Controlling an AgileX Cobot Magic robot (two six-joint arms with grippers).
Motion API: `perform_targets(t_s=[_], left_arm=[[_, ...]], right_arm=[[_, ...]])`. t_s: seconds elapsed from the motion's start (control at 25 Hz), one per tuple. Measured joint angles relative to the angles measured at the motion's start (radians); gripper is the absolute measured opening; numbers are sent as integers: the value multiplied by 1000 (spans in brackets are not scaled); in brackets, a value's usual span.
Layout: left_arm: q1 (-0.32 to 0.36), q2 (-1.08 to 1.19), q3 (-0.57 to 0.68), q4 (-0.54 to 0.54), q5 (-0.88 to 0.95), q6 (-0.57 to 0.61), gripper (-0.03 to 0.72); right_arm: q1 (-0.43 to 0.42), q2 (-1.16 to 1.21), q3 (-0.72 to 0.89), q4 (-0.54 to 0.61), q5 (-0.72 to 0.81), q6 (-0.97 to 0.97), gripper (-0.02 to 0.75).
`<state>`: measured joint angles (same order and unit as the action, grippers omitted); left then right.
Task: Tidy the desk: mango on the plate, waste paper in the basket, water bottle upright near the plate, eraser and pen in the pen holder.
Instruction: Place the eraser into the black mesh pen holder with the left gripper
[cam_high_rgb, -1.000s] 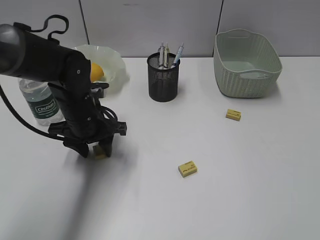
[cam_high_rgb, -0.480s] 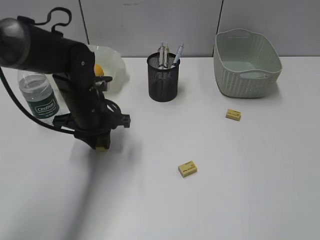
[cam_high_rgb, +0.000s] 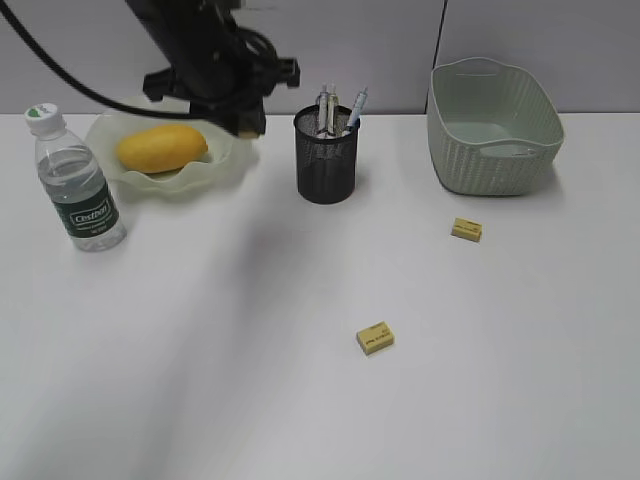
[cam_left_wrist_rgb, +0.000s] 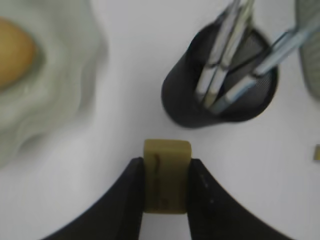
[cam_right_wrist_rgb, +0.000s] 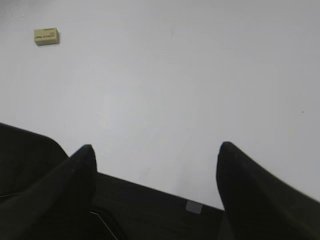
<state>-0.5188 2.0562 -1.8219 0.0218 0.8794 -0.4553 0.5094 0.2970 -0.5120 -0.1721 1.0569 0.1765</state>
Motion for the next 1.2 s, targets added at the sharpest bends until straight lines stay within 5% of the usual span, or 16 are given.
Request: perform_targets(t_s=[0.2,1.2], left_arm=[[0,0,-95,-5,-112,0,203],[0,222,-97,-278,-427,68,207]], right_arm=[[0,0,0,0,0,0,585],[0,0,0,-1,-1,0,585]])
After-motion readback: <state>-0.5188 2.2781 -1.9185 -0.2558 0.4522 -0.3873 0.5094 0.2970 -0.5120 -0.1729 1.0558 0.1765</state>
